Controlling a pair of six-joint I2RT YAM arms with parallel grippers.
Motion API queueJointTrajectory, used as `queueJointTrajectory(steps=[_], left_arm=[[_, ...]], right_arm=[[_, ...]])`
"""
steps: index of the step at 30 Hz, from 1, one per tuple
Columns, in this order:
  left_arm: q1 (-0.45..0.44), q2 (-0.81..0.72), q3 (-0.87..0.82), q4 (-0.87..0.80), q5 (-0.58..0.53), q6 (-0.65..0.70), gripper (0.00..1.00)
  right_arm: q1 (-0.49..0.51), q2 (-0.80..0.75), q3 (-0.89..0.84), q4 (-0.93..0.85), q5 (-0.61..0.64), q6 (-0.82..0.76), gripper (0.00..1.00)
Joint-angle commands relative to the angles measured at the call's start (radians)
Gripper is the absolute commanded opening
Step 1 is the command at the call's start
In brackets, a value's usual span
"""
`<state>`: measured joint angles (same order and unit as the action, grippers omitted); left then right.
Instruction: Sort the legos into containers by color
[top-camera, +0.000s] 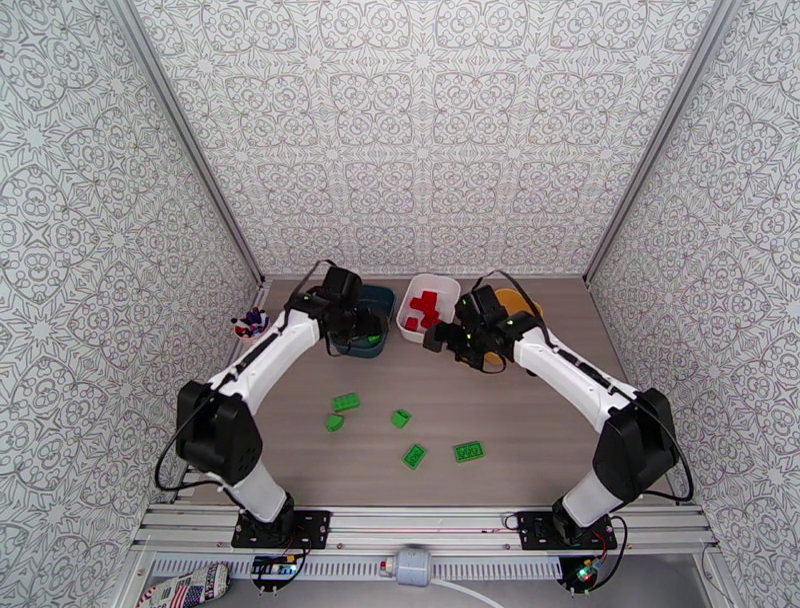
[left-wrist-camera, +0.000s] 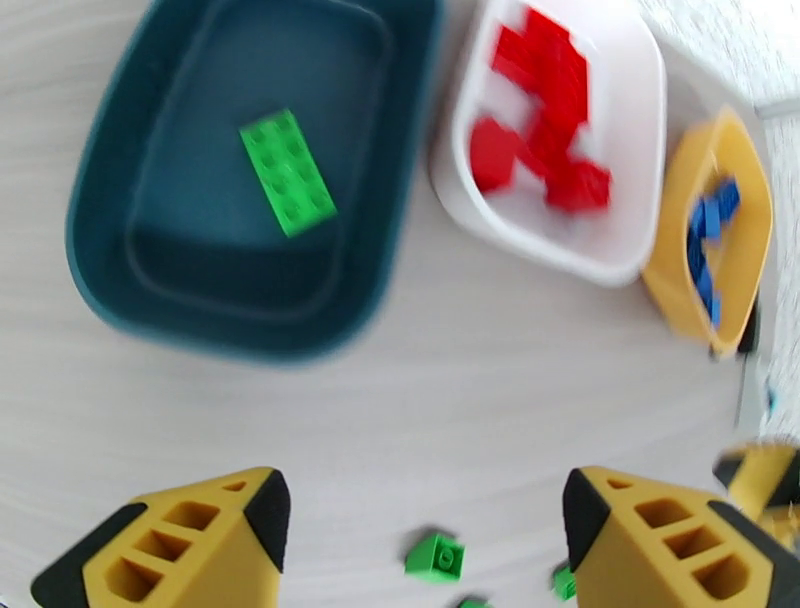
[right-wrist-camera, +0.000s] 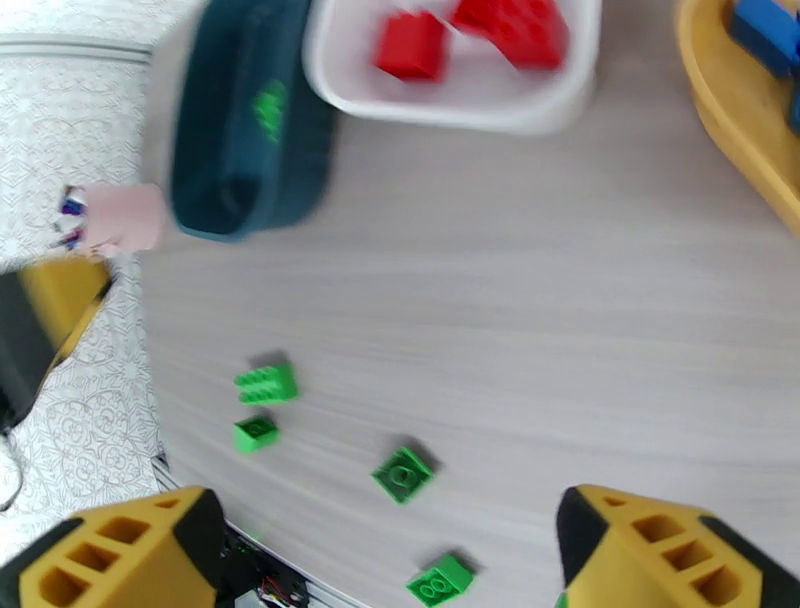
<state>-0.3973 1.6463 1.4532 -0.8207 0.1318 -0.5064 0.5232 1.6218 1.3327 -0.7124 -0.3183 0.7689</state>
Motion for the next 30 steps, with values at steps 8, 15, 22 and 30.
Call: queueJointTrajectory(steps=[8, 15, 22, 30], left_arm=[[-0.242, -0.12, -0.206, -0.057, -0.099, 0.01, 0.78], [-0.471, -0.185, -0.379, -0.015, -0.097, -0.038, 0.77], [-0.674, -0.118, -0.463, 0.035, -0.1, -0.097, 0.72], [-0.707, 0.032, -0.424, 0.042, -0.117, -0.088, 0.66]], right_arm=[[-0.003, -0.102, -0.177, -0.078, 0.036, 0.004, 0.84], [-0.004, -0.27, -0.357, -0.13, 0.066, 0.006, 0.84], [-0.003, -0.49, -0.544, -0.184, 0.057, 0.048, 0.86], [-0.003, -0.671, -0.669, -0.216, 0.041, 0.123, 0.86]])
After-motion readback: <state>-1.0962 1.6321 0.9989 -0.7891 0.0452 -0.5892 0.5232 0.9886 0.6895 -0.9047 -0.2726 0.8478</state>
